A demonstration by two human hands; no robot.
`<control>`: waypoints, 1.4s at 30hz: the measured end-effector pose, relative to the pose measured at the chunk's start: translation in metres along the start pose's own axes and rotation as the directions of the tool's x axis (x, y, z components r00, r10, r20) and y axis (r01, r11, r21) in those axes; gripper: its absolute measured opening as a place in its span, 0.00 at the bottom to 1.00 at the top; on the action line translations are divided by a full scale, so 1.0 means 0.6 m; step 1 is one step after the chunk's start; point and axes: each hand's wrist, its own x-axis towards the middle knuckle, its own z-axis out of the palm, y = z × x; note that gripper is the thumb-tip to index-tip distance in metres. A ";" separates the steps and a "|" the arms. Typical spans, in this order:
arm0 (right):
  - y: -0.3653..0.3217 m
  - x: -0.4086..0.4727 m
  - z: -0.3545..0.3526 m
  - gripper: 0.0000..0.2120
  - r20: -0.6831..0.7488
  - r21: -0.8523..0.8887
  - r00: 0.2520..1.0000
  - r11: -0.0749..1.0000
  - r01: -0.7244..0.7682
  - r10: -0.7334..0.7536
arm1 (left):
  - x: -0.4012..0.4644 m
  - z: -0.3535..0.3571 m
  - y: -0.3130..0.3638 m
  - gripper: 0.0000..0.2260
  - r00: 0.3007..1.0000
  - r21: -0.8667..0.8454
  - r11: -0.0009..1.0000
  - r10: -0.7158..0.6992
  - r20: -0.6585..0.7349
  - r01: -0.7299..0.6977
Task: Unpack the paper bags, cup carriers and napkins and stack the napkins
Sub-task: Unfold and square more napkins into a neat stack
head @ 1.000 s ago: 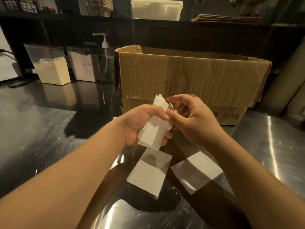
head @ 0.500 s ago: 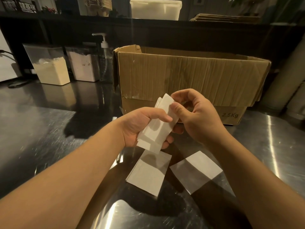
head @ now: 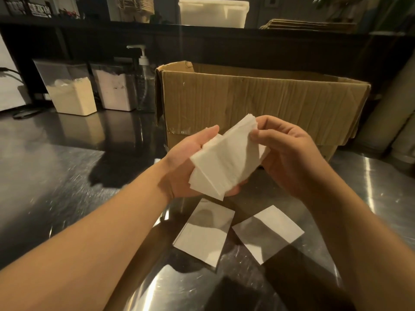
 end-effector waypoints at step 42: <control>0.043 -0.006 0.055 0.20 0.117 -0.853 0.985 0.495 0.166 -0.127 | -0.005 0.016 -0.006 0.19 0.992 -0.122 0.987 0.100 -0.080 -0.109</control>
